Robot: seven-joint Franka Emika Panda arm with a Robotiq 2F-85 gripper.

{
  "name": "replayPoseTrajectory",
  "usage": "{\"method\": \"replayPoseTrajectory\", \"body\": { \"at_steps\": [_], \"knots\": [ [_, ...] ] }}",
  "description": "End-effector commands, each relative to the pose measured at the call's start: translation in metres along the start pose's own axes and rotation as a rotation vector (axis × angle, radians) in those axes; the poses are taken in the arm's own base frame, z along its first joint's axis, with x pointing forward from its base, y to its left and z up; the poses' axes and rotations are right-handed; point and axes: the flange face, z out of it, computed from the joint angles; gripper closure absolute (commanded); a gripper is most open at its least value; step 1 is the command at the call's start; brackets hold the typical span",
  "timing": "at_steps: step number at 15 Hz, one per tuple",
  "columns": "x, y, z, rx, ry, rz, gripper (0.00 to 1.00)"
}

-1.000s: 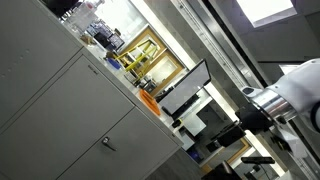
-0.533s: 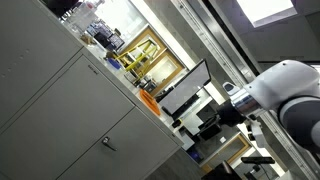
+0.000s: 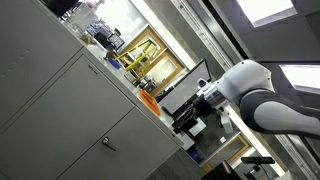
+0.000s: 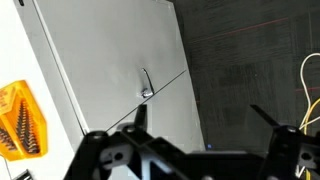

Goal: Open the right cupboard door

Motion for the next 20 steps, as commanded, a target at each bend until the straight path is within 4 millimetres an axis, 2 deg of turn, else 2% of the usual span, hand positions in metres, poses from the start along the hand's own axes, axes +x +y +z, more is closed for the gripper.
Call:
{"method": "replayPoseTrajectory", "body": {
  "at_steps": [1,4,5,6,13,17,20],
  "knots": [
    [0.023,0.011,0.032,0.019,-0.003,-0.031,0.0],
    [0.027,0.011,0.055,0.041,-0.024,0.007,0.0],
    [0.025,0.009,0.054,0.055,-0.044,0.041,0.0],
    [0.022,0.004,0.054,0.048,-0.041,-0.001,0.0],
    [0.027,0.009,0.064,0.033,-0.053,0.019,0.0],
    [0.042,0.028,0.106,-0.054,-0.073,-0.056,0.0],
    [0.055,0.044,0.146,-0.082,-0.057,-0.125,0.0]
  ]
}}
